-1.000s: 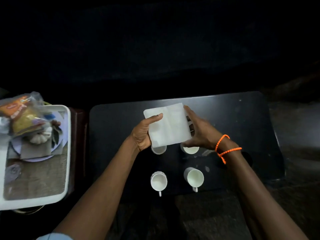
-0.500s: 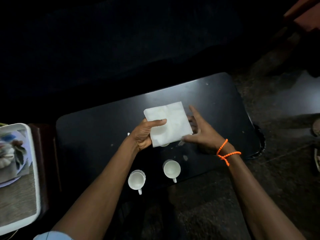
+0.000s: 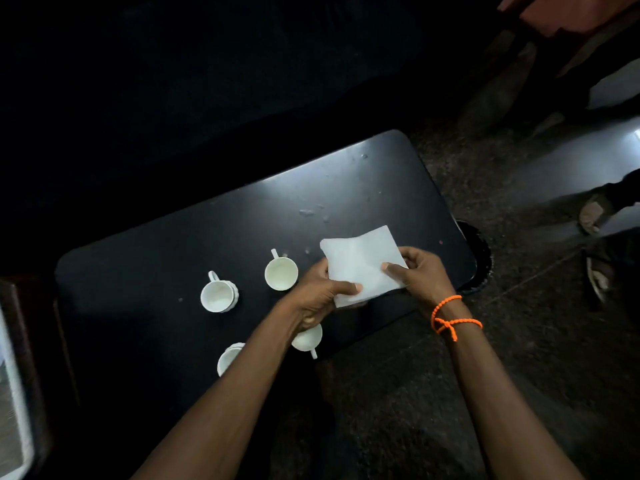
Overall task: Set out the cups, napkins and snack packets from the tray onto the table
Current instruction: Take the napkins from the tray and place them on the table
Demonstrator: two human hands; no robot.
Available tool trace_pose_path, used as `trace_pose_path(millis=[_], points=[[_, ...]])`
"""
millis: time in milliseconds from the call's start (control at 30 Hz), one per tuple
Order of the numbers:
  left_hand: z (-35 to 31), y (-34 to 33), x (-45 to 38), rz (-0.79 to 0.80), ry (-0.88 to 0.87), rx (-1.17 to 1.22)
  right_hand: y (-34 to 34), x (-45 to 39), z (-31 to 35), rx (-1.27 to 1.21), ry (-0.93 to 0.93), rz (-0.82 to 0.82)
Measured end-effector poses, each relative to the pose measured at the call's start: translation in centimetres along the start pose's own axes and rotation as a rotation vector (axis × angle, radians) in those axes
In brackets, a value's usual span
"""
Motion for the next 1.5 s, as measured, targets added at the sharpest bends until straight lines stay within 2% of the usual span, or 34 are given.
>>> trace_pose_path(millis=[167,333,433,533,733,933,1133,1267,1500], points=[[3.7,-4.1,0.4,-0.192,-0.019,-0.182,3.3,1.9,-1.4,0.172,0.063,-0.153],[6.4,-7.6,0.5,-0.247,0.042,0.002,5.6,3.8,-1.7,0.319,0.139,-0.252],[7.1,-8.6,0.9,-0.327,0.070,0.013,6.3,4.3,-1.8,0.333,0.155,-0.245],[7.6,-9.2,1.2,-0.361,0.063,-0.101,6.4,4.4,-1.7,0.407,0.216,-0.232],[6.7,-10.4,1.3,-0.400,-0.089,-0.354,5.2,3.4,-0.5,0.580,0.414,-0.132],[6.1,-10.4,0.6,-0.446,-0.155,-0.404,3.8,2.2,-0.1,0.762,0.348,-0.033],[6.3,-9.9,0.5,-0.515,-0.184,-0.379,3.0,1.0,0.8,0.857,0.316,-0.080],[6.1,-10.0,0.2,-0.526,-0.171,-0.377,2.9,0.6,1.5,0.857,0.292,-0.080],[5.6,-10.0,-0.3,-0.520,-0.095,-0.246,1.5,-0.2,1.9,0.952,0.198,0.042]])
Point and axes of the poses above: each hand's wrist, its own x-axis away from the middle knuckle, its own y-axis out of the back of the hand, z = x × y, the point moved 2 cm from there along -x, towards the middle knuckle, and after that the axes turned 1 degree about -z, right-handed, at the moved point
